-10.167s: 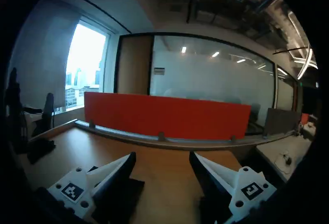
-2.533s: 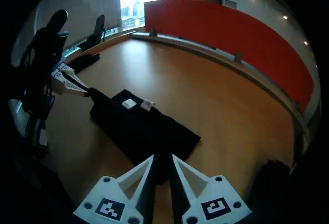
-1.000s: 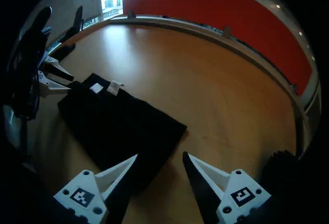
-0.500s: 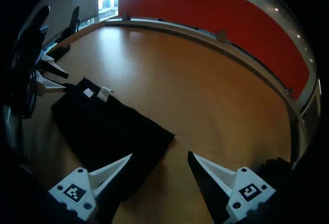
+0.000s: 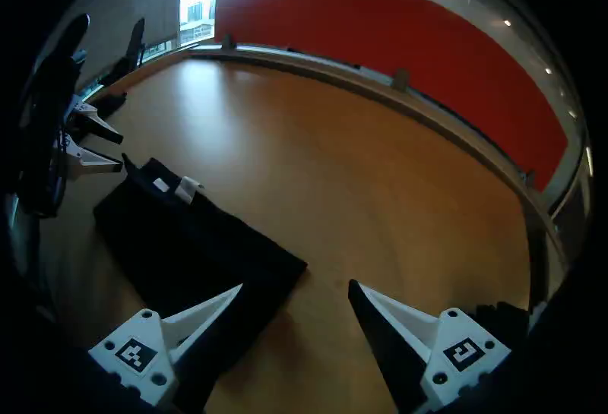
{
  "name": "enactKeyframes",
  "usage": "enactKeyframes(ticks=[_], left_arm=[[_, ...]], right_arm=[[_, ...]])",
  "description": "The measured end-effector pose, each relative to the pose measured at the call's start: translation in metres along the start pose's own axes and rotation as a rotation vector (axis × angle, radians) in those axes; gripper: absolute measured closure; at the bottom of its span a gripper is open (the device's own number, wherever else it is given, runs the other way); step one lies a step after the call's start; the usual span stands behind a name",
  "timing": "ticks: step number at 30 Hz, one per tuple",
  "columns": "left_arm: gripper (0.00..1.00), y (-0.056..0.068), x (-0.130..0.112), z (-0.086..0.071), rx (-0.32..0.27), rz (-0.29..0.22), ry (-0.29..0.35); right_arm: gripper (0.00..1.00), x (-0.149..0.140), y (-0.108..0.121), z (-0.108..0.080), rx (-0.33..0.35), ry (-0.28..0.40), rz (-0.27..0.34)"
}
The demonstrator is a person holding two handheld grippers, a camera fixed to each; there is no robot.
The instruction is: Fold towel
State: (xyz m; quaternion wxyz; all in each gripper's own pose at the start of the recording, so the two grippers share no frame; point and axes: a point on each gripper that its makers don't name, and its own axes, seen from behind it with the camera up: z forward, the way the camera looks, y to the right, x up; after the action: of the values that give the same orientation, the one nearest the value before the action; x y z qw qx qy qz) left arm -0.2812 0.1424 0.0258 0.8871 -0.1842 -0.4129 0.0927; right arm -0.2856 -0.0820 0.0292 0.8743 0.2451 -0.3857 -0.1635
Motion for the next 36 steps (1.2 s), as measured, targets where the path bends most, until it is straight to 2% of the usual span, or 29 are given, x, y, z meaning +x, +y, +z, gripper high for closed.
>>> enactKeyframes(ticks=[9,21,27,36], left_arm=[[0.05,0.001,-0.006,-0.014,0.003,-0.019,0.006],[0.05,0.010,-0.036,-0.033,-0.005,-0.050,-0.008],[0.05,0.012,-0.045,-0.042,-0.008,-0.068,-0.006],[0.05,0.008,-0.052,-0.049,0.006,-0.082,-0.001]], right_arm=[[0.03,-0.008,-0.009,-0.013,0.013,0.005,0.041],[0.03,-0.024,-0.026,-0.041,0.018,0.017,0.074],[0.03,-0.033,-0.032,-0.055,0.016,0.016,0.080],[0.03,-0.042,-0.035,-0.062,0.019,0.013,0.071]])
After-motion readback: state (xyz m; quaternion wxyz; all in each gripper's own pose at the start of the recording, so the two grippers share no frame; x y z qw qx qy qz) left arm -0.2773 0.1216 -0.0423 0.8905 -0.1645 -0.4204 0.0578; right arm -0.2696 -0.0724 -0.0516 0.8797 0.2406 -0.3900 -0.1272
